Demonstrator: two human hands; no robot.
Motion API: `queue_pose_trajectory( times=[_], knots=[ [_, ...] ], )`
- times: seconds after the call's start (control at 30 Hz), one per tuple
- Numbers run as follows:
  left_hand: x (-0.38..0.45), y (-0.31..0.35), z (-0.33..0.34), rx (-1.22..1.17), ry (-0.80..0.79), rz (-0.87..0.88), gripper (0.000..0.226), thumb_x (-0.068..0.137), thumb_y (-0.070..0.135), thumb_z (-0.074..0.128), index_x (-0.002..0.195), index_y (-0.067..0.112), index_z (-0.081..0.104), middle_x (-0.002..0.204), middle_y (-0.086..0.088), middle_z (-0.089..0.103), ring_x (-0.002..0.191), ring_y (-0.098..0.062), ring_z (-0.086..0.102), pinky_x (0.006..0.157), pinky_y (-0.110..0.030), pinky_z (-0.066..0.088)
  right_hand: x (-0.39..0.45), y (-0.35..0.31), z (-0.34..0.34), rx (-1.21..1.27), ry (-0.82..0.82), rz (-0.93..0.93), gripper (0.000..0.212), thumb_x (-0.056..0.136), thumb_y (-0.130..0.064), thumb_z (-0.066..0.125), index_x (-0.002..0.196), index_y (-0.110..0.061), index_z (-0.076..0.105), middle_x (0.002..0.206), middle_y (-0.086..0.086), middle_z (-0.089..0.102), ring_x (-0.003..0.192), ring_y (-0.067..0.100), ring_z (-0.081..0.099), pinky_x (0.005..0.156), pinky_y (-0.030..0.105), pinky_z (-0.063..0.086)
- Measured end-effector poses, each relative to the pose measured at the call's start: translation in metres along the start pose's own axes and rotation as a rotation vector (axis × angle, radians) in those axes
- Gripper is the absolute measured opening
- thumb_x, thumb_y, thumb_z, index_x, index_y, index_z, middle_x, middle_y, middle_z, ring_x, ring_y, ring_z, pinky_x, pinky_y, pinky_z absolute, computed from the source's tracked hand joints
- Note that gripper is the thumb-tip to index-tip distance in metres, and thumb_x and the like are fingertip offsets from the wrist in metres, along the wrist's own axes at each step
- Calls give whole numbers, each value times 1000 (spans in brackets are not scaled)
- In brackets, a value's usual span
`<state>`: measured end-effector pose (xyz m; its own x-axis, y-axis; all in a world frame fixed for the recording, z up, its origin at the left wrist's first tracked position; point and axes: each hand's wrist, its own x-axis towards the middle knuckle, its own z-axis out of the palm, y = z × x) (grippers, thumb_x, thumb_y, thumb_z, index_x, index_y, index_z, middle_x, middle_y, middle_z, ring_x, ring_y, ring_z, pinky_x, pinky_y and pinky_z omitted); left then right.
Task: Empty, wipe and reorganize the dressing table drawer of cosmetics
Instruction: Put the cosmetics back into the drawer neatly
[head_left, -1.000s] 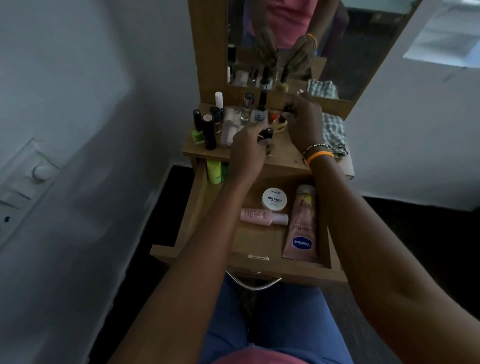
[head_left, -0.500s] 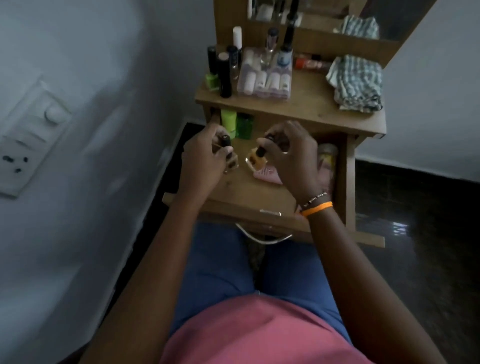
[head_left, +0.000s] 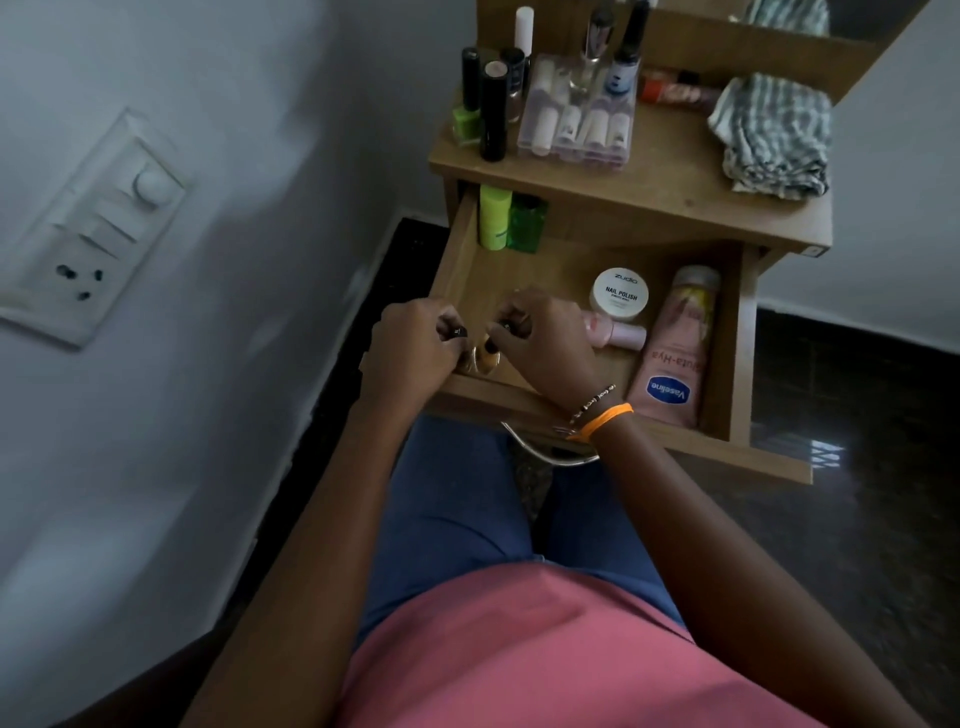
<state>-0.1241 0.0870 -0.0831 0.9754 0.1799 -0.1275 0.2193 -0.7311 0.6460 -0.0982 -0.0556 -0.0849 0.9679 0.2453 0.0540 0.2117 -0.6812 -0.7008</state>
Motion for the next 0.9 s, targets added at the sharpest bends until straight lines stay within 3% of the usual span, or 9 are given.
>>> queue_pose_trajectory(
  times=[0.1,0.33,0.53,0.7,0.9],
  knots=[
    [-2,0,-1,10,3,14,9,75,16,76,83,15,70,80,1,70,73,-12,67,67,-30,56,0,2,-1,24,-52,17,8,79,-11,66,73,-6,68,73,5,65,66,16,57,60,19,34],
    [-2,0,-1,15,5,23,11,74,16,76,84,16,71,83,0,70,74,-11,66,67,-30,56,2,6,1,37,-137,34,7,76,-9,68,74,-3,70,74,9,70,70,23,66,68,29,49],
    [-2,1,-6,65,-41,29,13,78,18,74,90,16,74,82,5,63,72,-7,59,56,-10,36,5,11,7,72,-216,63,7,76,-12,70,79,-6,69,80,10,71,75,25,68,75,45,55],
    [-1,3,-13,87,-100,58,21,80,15,72,101,16,73,91,3,60,77,-5,51,56,-5,28,6,13,8,87,-255,59,14,72,-7,74,86,-6,70,88,12,70,80,26,68,78,45,54],
    [1,2,-15,97,-145,16,23,83,15,68,106,15,72,103,-4,68,82,-8,57,58,-9,33,7,15,11,65,-359,17,18,74,-5,71,90,-12,70,89,9,70,85,23,66,82,44,53]
  ],
)
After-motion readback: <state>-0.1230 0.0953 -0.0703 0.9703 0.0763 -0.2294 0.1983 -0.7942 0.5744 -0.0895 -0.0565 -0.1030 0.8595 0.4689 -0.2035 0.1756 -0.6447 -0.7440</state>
